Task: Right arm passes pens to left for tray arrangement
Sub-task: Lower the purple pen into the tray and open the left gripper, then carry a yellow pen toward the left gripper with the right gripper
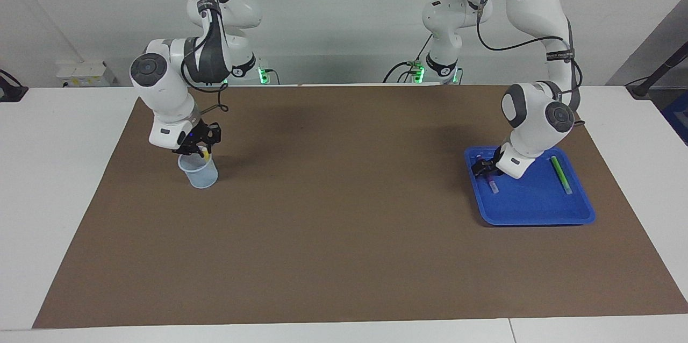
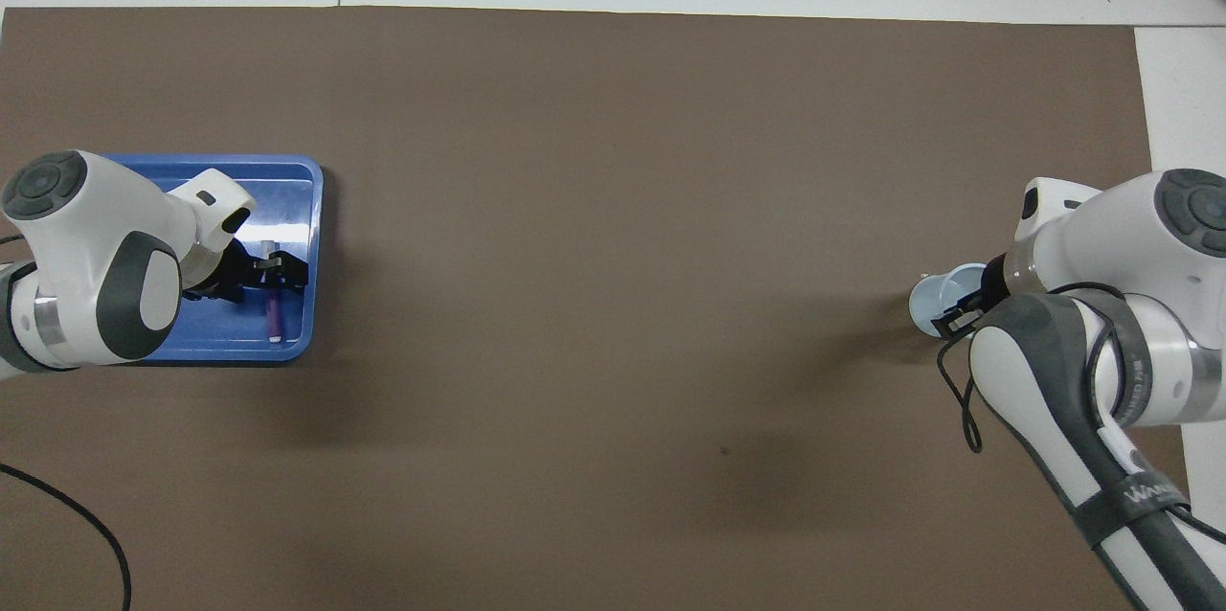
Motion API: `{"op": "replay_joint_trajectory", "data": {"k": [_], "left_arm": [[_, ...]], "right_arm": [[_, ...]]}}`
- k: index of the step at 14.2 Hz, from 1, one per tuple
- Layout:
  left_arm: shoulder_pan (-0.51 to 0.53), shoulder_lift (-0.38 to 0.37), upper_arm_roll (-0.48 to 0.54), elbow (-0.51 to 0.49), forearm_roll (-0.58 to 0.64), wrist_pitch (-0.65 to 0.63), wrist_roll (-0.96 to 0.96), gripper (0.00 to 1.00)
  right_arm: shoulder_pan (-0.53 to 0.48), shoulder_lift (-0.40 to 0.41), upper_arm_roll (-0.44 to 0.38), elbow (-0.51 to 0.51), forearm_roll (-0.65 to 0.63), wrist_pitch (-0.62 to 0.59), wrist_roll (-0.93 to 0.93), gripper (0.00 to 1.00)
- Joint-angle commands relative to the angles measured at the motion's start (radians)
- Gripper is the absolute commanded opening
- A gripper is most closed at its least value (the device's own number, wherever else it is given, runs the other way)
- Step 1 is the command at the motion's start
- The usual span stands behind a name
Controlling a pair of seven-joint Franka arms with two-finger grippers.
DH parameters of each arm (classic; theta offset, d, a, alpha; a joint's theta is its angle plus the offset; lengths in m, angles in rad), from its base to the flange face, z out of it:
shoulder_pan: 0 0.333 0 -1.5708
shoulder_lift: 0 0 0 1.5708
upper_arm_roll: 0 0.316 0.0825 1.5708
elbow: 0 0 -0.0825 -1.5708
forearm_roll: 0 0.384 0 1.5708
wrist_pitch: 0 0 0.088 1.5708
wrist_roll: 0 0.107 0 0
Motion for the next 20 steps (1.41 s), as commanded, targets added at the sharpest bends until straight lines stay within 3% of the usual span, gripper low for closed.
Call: {"op": "replay_joint_trajectory", "data": {"k": [1,6,8,10,13,17,20], "left_arm": [[-0.01,0.006,0.004,0.01,0.002,-0.012,-0.025,1.0],[-0.012,0.0,-0.001,0.086,-0.009,-0.127,-0.025,1.0],[-0.008,-0.017,0.001,0.109,-0.068,-0.16,-0.028,1.0],[-0.01,-0.043,0.002,0.113,-0.12,-0.166,-0.11,1.0],[-0.013,-0.091,-0.004,0.115,-0.122,-0.212,-0.193,1.0],[-0.013,-0.17,-0.007,0.113,-0.189,-0.284,-0.259,1.0],[-0.015,-0.232,-0.009,0.129,-0.219,-0.376,-0.337,1.0]], "right_arm": [[-0.013,0.018,0.011,0.075,0.002,-0.072,-0.053,0.0],[0.021,0.008,0.014,0.262,-0.006,-0.262,-0.136,0.0],[0.033,0.003,0.017,0.36,-0.001,-0.374,-0.139,0.0],[0.033,0.003,0.06,0.461,-0.003,-0.474,-0.13,0.0],[0.033,-0.009,0.115,0.529,0.003,-0.559,-0.08,0.0],[0.032,-0.017,0.132,0.497,0.23,-0.522,0.125,0.0],[0.044,-0.078,0.134,0.35,0.46,-0.359,0.36,0.0]]}}
